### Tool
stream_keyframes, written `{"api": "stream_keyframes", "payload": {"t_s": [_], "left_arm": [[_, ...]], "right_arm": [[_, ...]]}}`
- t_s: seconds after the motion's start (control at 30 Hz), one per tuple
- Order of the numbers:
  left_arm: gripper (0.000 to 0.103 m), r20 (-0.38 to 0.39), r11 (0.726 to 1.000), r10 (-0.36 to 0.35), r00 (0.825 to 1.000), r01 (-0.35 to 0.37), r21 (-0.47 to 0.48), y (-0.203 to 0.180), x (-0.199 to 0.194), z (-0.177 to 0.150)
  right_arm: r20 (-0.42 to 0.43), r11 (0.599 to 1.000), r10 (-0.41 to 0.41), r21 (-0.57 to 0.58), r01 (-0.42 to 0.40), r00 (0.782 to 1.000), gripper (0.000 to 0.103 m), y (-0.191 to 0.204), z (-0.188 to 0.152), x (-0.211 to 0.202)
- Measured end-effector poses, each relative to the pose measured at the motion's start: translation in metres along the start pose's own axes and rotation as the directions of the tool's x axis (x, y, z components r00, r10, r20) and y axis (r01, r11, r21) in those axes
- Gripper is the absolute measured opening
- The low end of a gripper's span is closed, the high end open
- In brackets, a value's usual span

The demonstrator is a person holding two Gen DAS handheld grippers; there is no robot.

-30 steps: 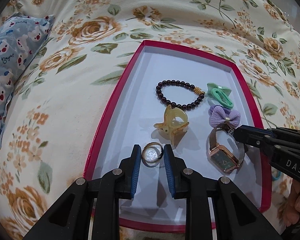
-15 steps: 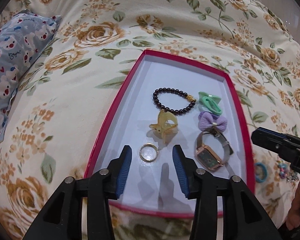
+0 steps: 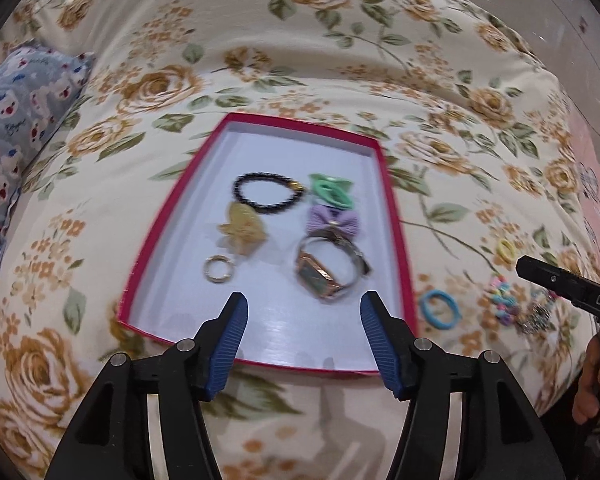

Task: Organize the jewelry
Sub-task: 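Move both tools toward the colorful bead keychain and pink charm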

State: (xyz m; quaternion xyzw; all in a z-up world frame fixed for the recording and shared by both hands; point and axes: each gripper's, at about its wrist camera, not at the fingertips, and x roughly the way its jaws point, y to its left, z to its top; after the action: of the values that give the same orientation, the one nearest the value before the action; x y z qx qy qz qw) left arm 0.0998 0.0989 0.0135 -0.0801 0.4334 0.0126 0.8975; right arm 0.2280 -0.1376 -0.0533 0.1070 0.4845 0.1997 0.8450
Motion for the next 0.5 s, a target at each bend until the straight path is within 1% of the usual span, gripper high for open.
{"api": "stream_keyframes", "payload": {"t_s": [0.17,0.33,0.5], "left_arm": [[0.059,-0.015,0.998,-0.032,0.999,0.032,0.046,-0.019,-0.001,-0.002],[0.059,-0.035,0.995,-0.058,0.998,0.061,0.077,-0.036,0.001,-0.004],[0.059,-0.064,0.988,-0.084,0.994,0.091,0.127,-0.057,0.008,-0.005]], "right_arm": [[0.023,0.997,-0.053,0.059,0.051,0.998,0.037,-0.034,-0.01,-0.021],[0.052,0.99,-0.082,0.117,0.076,0.995,0.037,-0.061,-0.021,-0.043],[0.062,0.98,-0.115,0.173,0.103,0.991,0.037,-0.088,-0.033,-0.059]]}}
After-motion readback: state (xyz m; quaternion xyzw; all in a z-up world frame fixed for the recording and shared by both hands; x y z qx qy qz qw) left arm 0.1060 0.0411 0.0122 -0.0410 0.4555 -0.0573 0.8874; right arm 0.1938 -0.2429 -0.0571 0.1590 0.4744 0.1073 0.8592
